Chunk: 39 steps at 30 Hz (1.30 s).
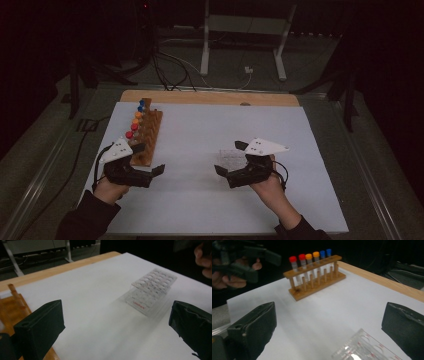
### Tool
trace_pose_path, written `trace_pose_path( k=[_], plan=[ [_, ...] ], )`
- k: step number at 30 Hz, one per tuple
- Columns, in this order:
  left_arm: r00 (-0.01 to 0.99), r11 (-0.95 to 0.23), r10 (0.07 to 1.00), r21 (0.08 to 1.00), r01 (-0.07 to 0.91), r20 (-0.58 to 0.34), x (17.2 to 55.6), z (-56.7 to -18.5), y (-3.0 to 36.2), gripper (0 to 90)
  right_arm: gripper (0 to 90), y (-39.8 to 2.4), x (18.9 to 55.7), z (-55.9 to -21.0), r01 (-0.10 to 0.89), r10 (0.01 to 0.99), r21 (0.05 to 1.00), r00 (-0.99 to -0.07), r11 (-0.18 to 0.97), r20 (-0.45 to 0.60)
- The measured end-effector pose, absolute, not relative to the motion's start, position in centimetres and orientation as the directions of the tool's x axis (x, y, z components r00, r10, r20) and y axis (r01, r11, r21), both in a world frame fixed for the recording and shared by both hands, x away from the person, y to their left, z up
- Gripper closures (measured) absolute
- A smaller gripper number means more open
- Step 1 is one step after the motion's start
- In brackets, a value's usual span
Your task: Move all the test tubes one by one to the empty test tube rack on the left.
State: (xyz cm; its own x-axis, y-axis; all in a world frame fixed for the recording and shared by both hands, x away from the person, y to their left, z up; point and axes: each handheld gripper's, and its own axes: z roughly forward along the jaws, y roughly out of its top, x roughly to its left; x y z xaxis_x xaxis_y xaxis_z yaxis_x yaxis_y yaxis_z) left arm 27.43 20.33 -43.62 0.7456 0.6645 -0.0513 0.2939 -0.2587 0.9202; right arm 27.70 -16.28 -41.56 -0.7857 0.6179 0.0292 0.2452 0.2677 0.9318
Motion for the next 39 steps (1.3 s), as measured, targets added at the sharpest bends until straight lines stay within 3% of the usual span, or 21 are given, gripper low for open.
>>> trace_pose_path(
  k=[12, 28, 39],
  plan=[
    [0.810, -0.333, 0.585, 0.899, 0.286, -0.042, 25.9, -47.1, 18.7, 0.7, 0.0, -19.5, 27.1, -43.9, 0.264, 0.670, 0.922, -0.742, 0.283, 0.007],
    [0.824, -0.416, 0.566, 0.857, 0.304, -0.018, 24.9, -50.5, 18.4, 0.8, 0.0, -25.9, 24.9, -47.3, 0.279, 0.748, 0.914, -0.663, 0.295, -0.039],
    [0.823, -0.417, 0.569, 0.861, 0.292, -0.003, 24.7, -50.5, 18.8, 0.7, 0.0, -29.3, 24.3, -50.6, 0.392, 0.792, 0.864, -0.610, 0.316, -0.012]
  ],
)
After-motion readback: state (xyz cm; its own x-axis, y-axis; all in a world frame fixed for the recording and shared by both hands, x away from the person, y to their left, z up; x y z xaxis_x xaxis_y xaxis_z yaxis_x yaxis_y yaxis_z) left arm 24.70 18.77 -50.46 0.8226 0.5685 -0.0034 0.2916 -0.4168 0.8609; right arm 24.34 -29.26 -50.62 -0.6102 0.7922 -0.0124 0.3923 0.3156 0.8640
